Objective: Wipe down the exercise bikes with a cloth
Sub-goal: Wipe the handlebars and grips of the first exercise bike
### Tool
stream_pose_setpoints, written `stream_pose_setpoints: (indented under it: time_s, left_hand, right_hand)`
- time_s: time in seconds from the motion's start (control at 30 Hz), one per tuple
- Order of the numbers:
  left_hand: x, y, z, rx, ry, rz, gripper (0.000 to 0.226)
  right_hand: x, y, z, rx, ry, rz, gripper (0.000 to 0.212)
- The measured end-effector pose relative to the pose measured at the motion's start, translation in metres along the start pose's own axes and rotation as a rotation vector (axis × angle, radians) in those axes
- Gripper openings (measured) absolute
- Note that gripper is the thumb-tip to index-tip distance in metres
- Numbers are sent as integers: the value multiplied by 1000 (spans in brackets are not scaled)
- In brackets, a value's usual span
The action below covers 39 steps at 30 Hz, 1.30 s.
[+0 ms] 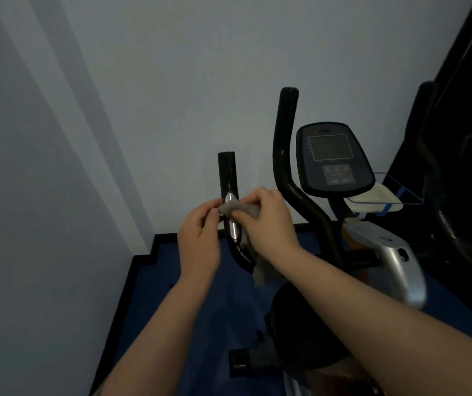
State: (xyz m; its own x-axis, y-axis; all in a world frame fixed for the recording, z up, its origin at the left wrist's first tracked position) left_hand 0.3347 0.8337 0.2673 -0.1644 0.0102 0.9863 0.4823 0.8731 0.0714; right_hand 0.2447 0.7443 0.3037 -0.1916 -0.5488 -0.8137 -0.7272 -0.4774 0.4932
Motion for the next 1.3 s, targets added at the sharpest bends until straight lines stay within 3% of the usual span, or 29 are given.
stream_pose_setpoints:
  time_s: [0.07, 0.23, 0.4, 0.53, 0.63, 0.8, 0.9, 1.07, 1.23, 1.3]
  left_hand:
    - [3, 4, -5, -39, 8, 11, 26]
    - [3, 14, -17, -165, 31, 30, 27]
    - [11, 15, -36, -222, -58, -34, 24]
    - [28, 16, -63, -235, -197, -66, 26]
    - [39, 11, -80, -322, -242, -103, 29]
    - [40, 1, -89, -427, -233, -160, 35]
    - [33, -1, -83, -462, -201, -109, 37]
    - [27, -2, -81, -483, -169, -18, 33]
    - [17, -5, -60, -549, -131, 27, 57]
    - [9, -2, -52, -577, -78, 63, 57]
  right_hand:
    - [-4, -8, 4, 62, -58, -54, 15]
    - [-8, -26, 44, 71, 2, 150, 23]
    - [-24, -24, -8, 216, -24, -32, 17]
    - [-8, -27, -4, 297, -197, -308, 28]
    - [7, -33, 12, 256, -310, -205, 27]
    - [-15, -36, -34, 360, -185, -329, 25]
    - [-20, -45, -47, 282, -155, -294, 49]
    - [1, -43, -18, 98, -175, -23, 44]
    - [-13, -35, -54, 49, -43, -240, 49]
    - [-16, -39, -60, 56, -6, -273, 48]
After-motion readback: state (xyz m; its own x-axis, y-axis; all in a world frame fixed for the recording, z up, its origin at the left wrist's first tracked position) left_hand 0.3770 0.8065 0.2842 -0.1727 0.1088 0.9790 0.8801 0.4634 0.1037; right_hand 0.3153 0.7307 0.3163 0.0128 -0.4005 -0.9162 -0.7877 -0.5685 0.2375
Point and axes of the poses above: each hand's wrist, its own z-axis away from the middle knuckle, its own y-axis out of the back of the hand, x = y × z, the point moved 2 cm from there along -z, towards the middle knuckle, and after that the axes turned 7 degrees about y, right-handed, at the moved point
